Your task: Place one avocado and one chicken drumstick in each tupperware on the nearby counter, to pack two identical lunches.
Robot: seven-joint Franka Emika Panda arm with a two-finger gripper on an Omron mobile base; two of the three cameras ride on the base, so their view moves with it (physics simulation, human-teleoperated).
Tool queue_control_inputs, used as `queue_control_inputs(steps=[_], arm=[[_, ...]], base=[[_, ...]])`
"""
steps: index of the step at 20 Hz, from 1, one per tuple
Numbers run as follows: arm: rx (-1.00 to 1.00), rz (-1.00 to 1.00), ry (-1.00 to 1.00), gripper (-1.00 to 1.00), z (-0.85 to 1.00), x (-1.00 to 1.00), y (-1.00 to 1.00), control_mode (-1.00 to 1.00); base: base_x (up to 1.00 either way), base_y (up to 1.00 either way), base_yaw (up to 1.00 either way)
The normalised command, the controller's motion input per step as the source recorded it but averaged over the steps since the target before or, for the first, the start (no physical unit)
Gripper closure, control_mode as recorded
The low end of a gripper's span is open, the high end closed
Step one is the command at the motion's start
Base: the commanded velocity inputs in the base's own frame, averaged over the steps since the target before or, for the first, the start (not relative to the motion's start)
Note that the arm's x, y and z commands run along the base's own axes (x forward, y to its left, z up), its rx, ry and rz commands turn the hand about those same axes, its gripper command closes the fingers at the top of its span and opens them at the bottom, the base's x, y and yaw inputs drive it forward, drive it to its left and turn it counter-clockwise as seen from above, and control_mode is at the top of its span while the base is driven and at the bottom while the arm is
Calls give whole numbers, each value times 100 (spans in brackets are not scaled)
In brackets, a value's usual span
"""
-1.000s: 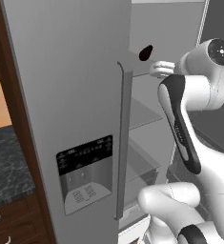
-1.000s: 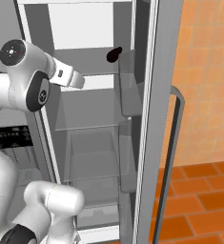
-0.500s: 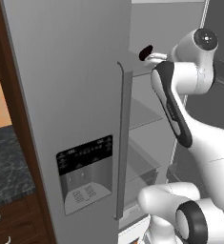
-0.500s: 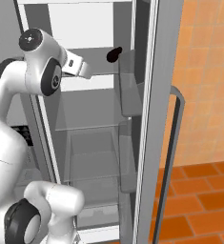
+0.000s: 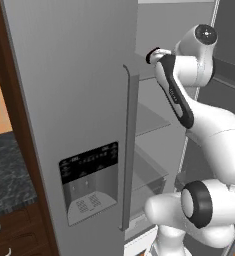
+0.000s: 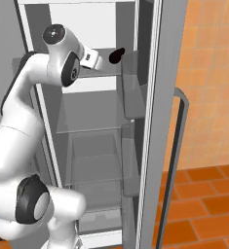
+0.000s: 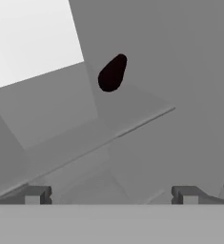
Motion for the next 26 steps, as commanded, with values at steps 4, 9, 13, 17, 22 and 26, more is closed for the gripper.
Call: queue_control_inputs(steps=[4,9,13,17,22,26], arm=[[0,0,0,-100,0,63,-16,-100],[0,0,0,-100,-2,71,-8,-100],[0,0,0,-100,-1,66,-5,-100],[0,0,0,-100,0,53,-13,-100],[0,0,0,-100,-1,55,-17,-100],[0,0,0,-100,0,50,-13,-100]], base=[[0,0,0],[0,0,0],[0,0,0],[0,0,0],[0,0,0],[0,0,0]])
